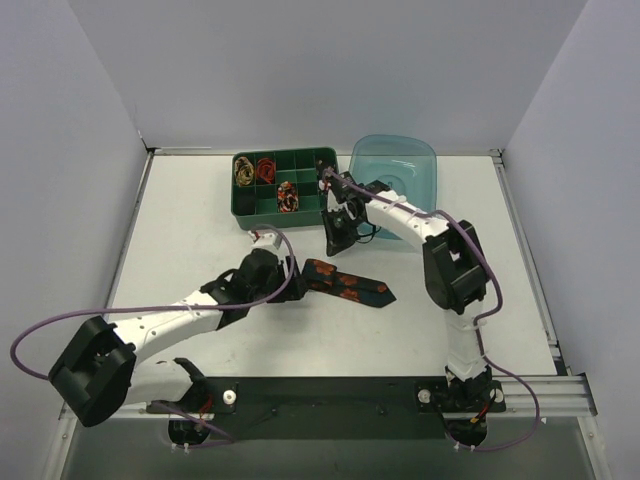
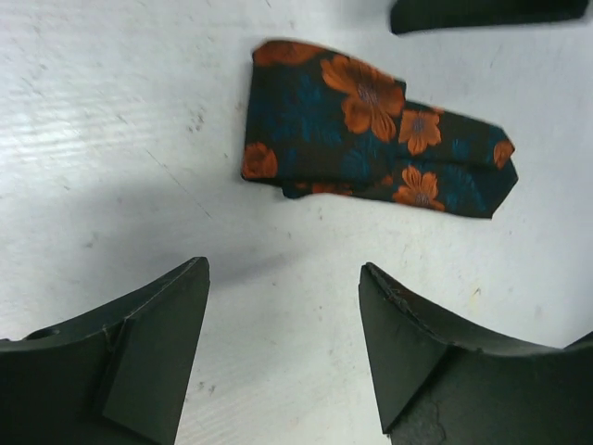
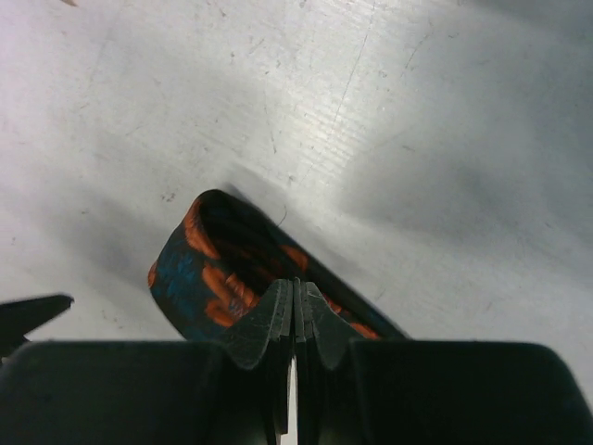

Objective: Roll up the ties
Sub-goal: Roll the tie at the center of the board.

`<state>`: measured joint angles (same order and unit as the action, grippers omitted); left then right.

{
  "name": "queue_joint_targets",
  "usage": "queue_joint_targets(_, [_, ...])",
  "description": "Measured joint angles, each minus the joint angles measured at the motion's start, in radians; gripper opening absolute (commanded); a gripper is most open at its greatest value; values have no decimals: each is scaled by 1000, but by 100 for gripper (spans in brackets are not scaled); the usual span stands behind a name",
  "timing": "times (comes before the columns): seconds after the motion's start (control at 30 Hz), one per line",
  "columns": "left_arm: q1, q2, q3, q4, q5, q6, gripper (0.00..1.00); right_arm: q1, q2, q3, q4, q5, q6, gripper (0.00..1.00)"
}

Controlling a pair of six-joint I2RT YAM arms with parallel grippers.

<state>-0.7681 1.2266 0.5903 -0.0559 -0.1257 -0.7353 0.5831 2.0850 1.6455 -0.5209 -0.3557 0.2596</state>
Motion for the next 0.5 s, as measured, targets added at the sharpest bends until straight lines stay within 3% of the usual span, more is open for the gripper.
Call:
queue_joint_targets(0.17, [149, 50, 62, 23, 150, 12, 76, 1, -104, -38, -1, 21, 0, 0])
queue_joint_targets(0.3, [251, 155, 84, 148, 331, -14, 76, 8, -144, -71, 1, 27, -1, 0])
queue_joint_targets(0.5, [312, 287, 76, 297, 476, -76, 77, 35, -146, -153, 17, 18, 0, 0])
